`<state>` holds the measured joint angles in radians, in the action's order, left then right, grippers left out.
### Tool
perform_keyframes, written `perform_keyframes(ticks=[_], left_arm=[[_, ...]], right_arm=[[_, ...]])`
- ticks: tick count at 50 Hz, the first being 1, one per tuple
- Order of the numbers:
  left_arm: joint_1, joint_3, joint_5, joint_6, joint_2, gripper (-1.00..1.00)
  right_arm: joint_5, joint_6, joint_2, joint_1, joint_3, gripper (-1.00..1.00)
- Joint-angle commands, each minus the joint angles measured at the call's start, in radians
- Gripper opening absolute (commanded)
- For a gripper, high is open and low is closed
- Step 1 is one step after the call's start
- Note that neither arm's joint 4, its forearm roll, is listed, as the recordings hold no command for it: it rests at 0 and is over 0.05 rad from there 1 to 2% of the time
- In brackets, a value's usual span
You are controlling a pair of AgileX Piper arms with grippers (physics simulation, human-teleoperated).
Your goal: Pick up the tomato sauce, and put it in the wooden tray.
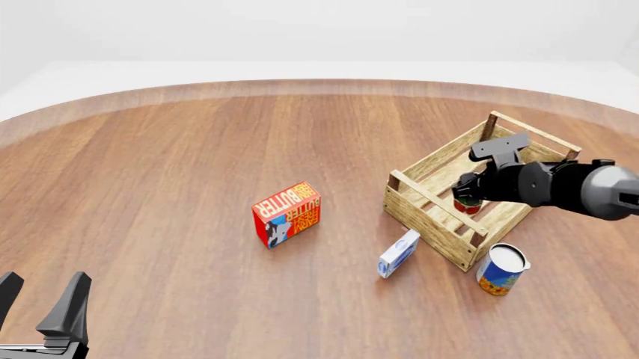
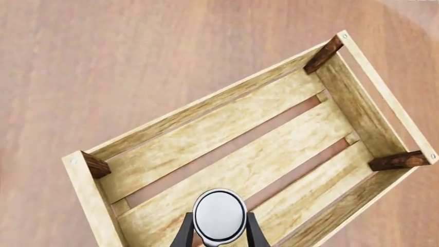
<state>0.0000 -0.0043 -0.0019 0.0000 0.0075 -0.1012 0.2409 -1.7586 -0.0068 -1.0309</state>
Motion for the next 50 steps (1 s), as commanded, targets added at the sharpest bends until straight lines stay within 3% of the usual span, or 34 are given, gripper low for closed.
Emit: perform_keyframes(ticks=[1, 3, 4, 7, 12, 14, 20, 27, 35, 45, 49, 50], left_arm=[[0.000, 0.000, 0.000, 0.000, 0.000, 1.00], [0.000, 0.000, 0.000, 0.000, 0.000, 1.00], [0.000, 0.000, 0.000, 0.000, 0.000, 1.00], [0.000, 0.000, 0.000, 0.000, 0.000, 1.00], [0.000, 0.000, 0.000, 0.000, 0.000, 1.00], [0.000, 0.000, 0.000, 0.000, 0.000, 1.00], [0.000, 0.000, 0.000, 0.000, 0.000, 1.00], [0.000, 0.000, 0.000, 0.000, 0.000, 1.00], [0.000, 0.000, 0.000, 0.000, 0.000, 1.00], [0.000, 0.000, 0.000, 0.000, 0.000, 1.00], [0.000, 0.000, 0.000, 0.000, 0.000, 1.00], [0.000, 0.000, 0.000, 0.000, 0.000, 1.00]], right_arm=[[0.019, -0.018, -0.010, 0.010, 0.016, -1.00], [0.015, 0.004, 0.052, -0.002, 0.021, -1.00], [-0.019, -0.031, 0.080, 0.003, 0.000, 1.00], [-0.073, -0.033, 0.163, 0.008, -0.024, 1.00], [-0.252, -0.057, 0.382, 0.024, -0.132, 1.00], [-0.302, -0.029, 0.456, 0.016, -0.164, 1.00], [-0.479, -0.023, 0.651, 0.047, -0.297, 1.00], [-0.511, 0.002, 0.749, 0.108, -0.254, 1.00], [-0.540, -0.046, 0.839, 0.166, -0.228, 1.00], [-0.563, -0.033, 0.891, 0.177, -0.225, 1.00], [-0.588, -0.060, 0.942, 0.198, -0.233, 1.00], [-0.596, -0.089, 0.951, 0.212, -0.234, 1.00]])
